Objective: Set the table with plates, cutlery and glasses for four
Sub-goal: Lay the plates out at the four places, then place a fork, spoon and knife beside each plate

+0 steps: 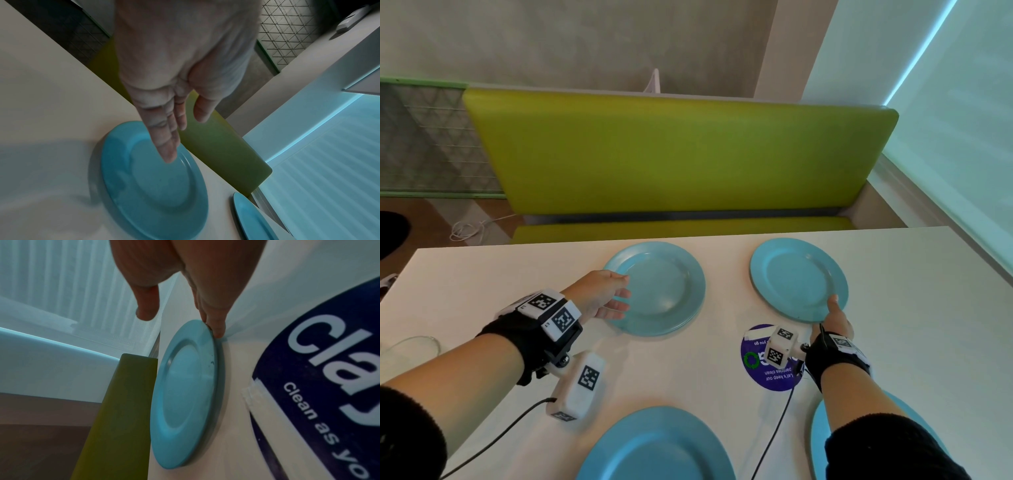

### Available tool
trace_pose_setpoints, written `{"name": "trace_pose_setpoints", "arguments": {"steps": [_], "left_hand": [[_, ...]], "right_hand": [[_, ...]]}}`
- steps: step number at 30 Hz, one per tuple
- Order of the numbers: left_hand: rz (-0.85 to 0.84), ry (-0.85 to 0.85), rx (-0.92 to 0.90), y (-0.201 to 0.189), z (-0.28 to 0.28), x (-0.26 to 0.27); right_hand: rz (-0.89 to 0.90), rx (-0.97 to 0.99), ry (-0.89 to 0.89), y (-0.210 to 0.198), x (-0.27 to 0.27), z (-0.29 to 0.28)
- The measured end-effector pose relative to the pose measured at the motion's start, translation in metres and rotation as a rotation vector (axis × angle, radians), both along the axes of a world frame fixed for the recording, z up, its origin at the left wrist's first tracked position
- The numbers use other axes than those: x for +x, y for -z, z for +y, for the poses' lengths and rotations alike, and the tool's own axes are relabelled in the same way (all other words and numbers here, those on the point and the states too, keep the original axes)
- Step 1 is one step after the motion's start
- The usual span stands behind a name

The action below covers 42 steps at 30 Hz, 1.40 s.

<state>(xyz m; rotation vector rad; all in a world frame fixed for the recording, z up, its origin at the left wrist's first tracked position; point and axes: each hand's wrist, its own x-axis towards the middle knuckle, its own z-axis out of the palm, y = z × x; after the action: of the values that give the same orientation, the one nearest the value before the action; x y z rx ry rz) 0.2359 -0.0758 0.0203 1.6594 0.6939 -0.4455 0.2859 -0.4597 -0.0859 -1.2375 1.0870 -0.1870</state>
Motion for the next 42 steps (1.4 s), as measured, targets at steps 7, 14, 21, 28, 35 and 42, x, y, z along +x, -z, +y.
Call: {"name": "trace_pose_setpoints", "arguments": {"steps": [7, 14, 21, 28, 35, 42], "left_hand": [[-0.001, -0.015, -0.005, 0.003, 0.003, -0.003], [-0.009, 0.015, -0.012, 0.002, 0.002, -0.008], [-0.035, 0.1, -0.052, -0.004, -0.003, -0.019], [-0.081, 0.239, -0.089, -0.006, 0.019, -0.059], [-0.093, 0.448, -0.082, -0.004, 0.068, -0.137], [-0.092, 0.66, 0.134, 0.012, 0.124, -0.221]], "right_hand": [[-0.013, 0.029, 0.038, 0.02, 0.005, -0.012], [0.019, 0.109, -0.026, -0.024, -0.032, 0.022], [-0.031, 0.329, -0.001, -0.056, -0.075, 0.046], [-0.091, 0.293, -0.118, -0.08, -0.123, 0.1], [-0.059, 0.207, -0.231, -0.09, -0.2, 0.198], [0.066, 0.132, -0.447, -0.082, -0.269, 0.297]]}}
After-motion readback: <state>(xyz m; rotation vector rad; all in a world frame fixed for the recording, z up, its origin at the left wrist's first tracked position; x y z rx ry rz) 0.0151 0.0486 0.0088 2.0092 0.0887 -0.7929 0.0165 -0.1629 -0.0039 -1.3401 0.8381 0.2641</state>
